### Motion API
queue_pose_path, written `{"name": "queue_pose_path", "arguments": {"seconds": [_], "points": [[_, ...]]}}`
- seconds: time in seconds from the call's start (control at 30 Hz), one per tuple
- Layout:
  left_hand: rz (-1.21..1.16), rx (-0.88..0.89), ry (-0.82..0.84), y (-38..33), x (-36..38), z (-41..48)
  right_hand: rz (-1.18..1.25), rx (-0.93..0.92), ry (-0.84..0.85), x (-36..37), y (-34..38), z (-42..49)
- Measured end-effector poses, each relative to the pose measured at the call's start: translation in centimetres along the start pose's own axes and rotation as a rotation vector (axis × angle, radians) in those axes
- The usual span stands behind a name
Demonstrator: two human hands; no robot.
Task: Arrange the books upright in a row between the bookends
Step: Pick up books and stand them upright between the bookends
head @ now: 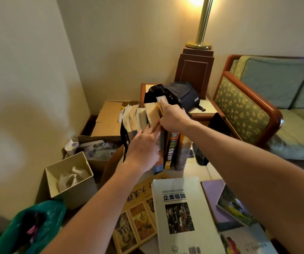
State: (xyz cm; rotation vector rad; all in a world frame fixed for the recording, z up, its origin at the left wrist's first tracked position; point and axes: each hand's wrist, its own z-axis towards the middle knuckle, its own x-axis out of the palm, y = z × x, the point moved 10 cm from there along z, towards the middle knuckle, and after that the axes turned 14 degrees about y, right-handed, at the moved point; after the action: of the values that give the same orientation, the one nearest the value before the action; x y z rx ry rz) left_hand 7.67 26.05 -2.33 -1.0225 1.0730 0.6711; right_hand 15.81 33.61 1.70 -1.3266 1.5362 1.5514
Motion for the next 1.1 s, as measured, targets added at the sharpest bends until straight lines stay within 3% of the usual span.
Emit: {"name": "queue_pose_path", "arguments": {"seconds": [0.3, 0.43, 0.5, 0.57, 0.63, 0.77, 0.9, 1.1], "points": [[-0.075, 0.003, -0.1, 2.1, 0.2, -0.4, -0.141, -0.013, 0.038, 0.1, 0.1, 0.4], [-0.101, 0.009, -0.144, 2.0, -0.5, -0.3, -0.269, -0.094, 0.005, 0.4, 1.7, -0.1], [-0.082, -0.003, -0.162, 1.9, -0.4, -0.2, -0.288, -0.142, -0.089, 0.6, 2.0, -0.7], [-0.078, -0.004, -0.178, 2.1, -0.2, -0.3, -0.287, -0.113, -0.156, 1.0, 1.0, -1.0], [-0.027, -0.017, -0.179, 2.6, -0.1, -0.4, -0.321, -0.003, -0.078, 2.4, -1.0, -0.6], [0.095, -0.093, -0.121, 4.2, -0.1, -0.3, -0.049, 0.117, 0.051, 4.1, -4.2, -0.4], [-0.014, -0.161, 0.006, 6.3, 0.8, 0.6, 0.004, 0.146, 0.018, 4.4, -4.6, -0.4], [-0.122, -0.146, -0.012, 6.0, 0.5, 0.6, 0.068, 0.178, -0.027, 4.7, -4.1, 0.2]]}}
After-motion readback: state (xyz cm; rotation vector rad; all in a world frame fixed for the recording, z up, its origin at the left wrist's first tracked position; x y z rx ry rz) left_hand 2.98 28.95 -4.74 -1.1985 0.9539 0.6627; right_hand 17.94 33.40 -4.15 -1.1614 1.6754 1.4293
